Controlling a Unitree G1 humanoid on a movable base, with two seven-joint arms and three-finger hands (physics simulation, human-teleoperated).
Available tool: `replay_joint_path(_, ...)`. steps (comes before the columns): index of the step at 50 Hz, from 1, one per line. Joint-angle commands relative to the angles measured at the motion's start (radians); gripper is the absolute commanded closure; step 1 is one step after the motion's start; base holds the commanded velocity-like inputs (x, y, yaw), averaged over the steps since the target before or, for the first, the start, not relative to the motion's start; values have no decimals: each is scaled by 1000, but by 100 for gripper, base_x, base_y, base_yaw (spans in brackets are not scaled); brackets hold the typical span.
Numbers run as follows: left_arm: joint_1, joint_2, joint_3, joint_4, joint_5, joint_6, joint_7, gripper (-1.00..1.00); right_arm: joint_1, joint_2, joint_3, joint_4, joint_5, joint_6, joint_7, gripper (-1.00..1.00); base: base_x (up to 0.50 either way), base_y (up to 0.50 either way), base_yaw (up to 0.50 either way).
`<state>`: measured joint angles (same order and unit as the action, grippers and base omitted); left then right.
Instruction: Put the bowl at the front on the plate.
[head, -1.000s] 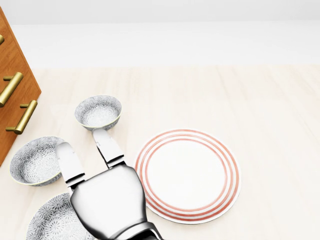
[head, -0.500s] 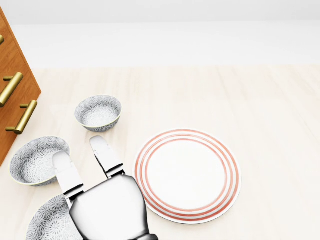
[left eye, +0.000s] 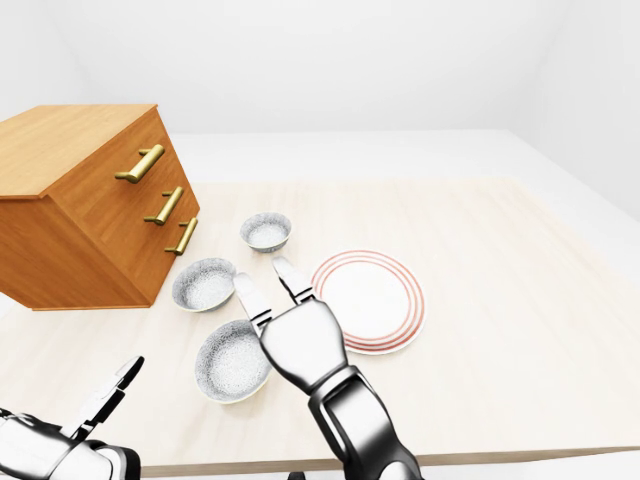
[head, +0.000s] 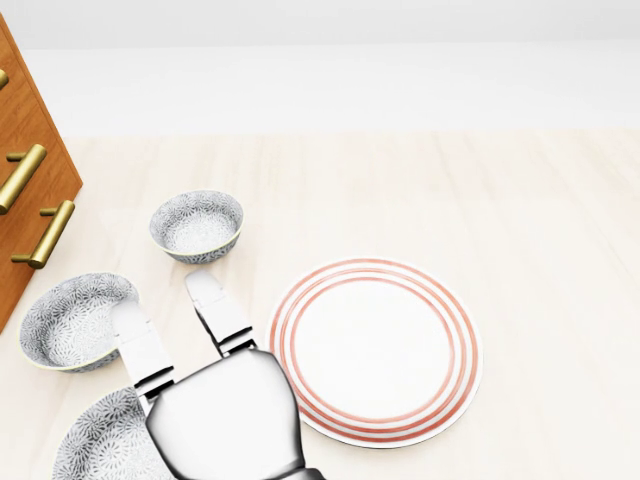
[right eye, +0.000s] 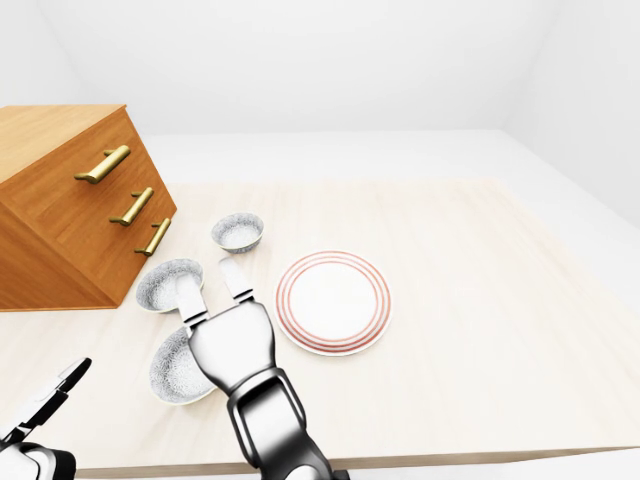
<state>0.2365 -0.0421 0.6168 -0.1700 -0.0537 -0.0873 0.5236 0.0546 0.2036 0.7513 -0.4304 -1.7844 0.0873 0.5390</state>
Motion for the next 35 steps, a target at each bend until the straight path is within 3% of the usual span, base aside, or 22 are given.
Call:
replay_joint_path(1,4,-9,10,-36,-31,0,0,-100,12,-10,24,23,27,0,-24,-100,0,0,0)
replay_joint_path(7,0,-10,11,-28,-30,0,0,-100,58,-39,115,23,16,0,-32,-100,0,0,0)
replay_joint_path(15,-2,-8,11,-25,-29,0,0,-100,84,-62,171,42,6,0,-61,-100,0,0,0)
replay_joint_path(35,4,-10,10,-30,-29,0,0,-100,91,-57,209,120,24,0,-116,-100,0,0,0)
